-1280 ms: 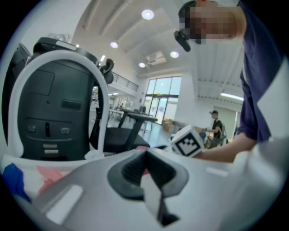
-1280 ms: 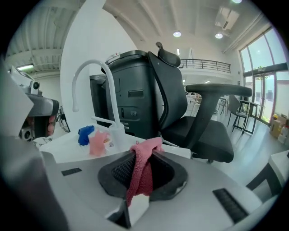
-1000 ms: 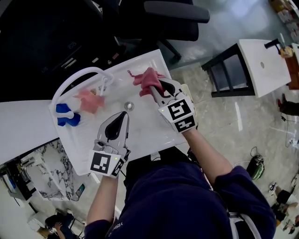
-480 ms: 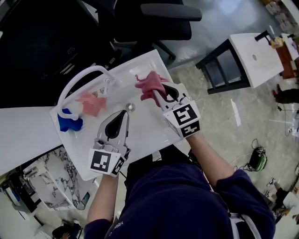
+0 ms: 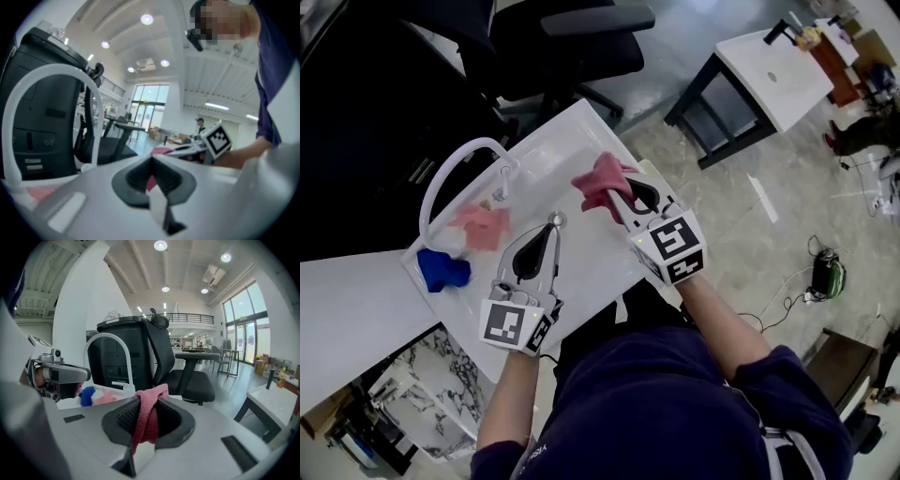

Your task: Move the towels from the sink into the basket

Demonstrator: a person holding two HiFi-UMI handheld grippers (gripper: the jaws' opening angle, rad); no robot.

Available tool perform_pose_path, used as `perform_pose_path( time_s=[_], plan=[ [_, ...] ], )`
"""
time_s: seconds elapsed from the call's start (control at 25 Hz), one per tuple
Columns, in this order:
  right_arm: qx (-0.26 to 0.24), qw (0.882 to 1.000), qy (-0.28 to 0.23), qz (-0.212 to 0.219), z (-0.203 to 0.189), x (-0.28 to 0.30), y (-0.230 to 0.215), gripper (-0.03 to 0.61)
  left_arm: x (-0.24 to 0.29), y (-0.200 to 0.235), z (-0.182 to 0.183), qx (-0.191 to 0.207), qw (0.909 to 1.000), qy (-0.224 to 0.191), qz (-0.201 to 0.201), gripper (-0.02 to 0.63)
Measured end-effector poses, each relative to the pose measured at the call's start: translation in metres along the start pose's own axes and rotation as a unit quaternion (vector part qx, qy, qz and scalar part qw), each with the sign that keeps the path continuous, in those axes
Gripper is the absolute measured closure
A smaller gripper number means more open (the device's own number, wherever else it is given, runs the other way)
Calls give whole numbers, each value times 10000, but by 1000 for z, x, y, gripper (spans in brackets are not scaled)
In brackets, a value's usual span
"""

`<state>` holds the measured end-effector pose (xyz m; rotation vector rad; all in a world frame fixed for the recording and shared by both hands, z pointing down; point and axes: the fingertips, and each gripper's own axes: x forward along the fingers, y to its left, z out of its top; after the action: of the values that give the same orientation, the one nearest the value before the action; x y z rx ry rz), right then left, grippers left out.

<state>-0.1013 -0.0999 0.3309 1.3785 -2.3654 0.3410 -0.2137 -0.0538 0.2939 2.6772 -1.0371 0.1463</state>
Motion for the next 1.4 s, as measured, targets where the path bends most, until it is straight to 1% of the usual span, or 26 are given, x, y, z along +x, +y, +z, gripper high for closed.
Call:
perform_pose_path(
  time_s=[0.4,0.84,1.12,1.4],
  plan=[
    [136,9983,-90,-557,-3,-40,-5,523,13,-21,2,117,9979,11,-638,611],
    [286,9944,-172,-1003,-14,-85,-35,523,45,-69,3,263,9922,84,-1212,611],
    [459,9923,-262,-1124,-29,-112,-72,523,78,-107,0,393,9894,184,-1387,611],
    [533,9929,-326,-1013,-47,-134,-131,523,132,-151,-5,436,9901,279,-1306,611]
  ],
)
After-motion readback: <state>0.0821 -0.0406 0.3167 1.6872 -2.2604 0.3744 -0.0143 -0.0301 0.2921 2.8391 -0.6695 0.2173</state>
